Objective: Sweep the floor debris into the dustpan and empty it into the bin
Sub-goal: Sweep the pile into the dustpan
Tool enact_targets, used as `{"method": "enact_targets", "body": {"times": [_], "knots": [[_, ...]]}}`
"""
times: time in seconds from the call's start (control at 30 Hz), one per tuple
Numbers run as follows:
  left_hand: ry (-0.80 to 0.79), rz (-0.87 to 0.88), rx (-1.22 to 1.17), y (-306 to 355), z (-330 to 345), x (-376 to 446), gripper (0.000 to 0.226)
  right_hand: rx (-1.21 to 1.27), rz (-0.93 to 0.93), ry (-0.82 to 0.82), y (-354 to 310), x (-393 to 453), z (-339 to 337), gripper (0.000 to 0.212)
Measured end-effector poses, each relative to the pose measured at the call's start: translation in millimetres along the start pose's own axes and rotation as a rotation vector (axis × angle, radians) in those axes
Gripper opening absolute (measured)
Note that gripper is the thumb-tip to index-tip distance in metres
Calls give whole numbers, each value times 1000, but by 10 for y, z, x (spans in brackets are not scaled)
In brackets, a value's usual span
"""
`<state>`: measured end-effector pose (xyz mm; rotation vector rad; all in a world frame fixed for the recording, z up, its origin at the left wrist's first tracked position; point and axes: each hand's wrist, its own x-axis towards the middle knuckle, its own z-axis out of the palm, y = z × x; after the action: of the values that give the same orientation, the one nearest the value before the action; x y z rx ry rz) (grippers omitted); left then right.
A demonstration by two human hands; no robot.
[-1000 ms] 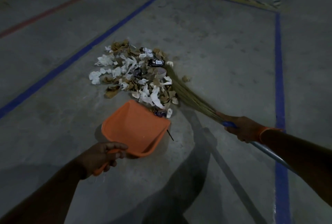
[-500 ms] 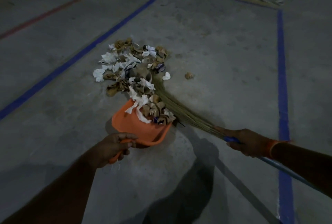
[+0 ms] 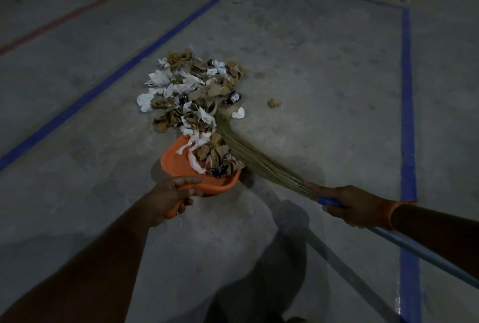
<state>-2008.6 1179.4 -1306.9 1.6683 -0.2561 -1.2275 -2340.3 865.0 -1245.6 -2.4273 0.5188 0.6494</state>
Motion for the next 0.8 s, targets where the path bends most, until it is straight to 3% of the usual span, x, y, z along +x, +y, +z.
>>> {"method": "enact_targets", "body": {"times": [0.8], "knots": [[56, 4, -128, 10, 67, -122, 30, 263, -29, 28, -215, -154, 5, 63]]}}
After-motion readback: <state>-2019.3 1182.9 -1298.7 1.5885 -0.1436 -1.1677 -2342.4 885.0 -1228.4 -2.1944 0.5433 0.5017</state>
